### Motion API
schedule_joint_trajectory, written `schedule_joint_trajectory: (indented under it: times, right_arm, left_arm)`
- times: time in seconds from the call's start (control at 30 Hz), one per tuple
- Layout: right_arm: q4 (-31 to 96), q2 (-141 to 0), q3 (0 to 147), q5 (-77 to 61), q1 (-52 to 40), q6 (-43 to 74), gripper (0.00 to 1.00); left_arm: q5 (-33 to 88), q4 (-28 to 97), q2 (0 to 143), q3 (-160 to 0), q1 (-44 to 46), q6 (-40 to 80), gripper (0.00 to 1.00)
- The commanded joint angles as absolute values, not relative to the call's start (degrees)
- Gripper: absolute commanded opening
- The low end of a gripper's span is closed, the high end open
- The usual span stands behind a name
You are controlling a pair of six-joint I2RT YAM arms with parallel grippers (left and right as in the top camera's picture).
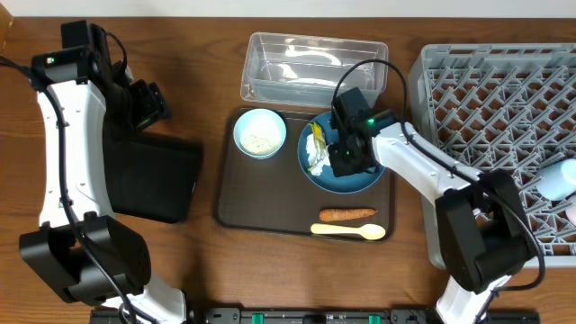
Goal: Sort waste into correct bins and load items into the dishwasher rack
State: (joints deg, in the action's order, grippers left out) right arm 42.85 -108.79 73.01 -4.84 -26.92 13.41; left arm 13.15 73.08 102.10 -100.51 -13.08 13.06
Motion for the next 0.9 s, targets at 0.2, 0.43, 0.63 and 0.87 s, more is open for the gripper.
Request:
schedule_joint_trajectory:
  times: [0.2, 0.43, 0.63, 0.87]
  right_arm:
    - [34.63, -94.3, 78.13, 1.56, -27.16, 14.06, 0.01]
    - [39.62, -96.25, 77.84, 1.89, -26.89, 14.11, 0.27]
    - [43.59, -103.85, 77.82, -2.15, -28.32, 14.17, 0.35]
    - [43.64, -112.81, 77.82, -2.15, -30.09, 14.17, 0.35]
  left_arm:
    - [12.8, 73.1, 101.84, -99.94, -13.17, 12.51, 0.76]
    - [12.8, 73.1, 101.84, -99.94, -13.17, 12.51, 0.76]
    - [12.8, 73.1, 101.84, -99.94, -13.17, 12.51, 0.76]
    - [12.8, 73.28, 101.84, -99.94, -13.17, 12.51, 0.76]
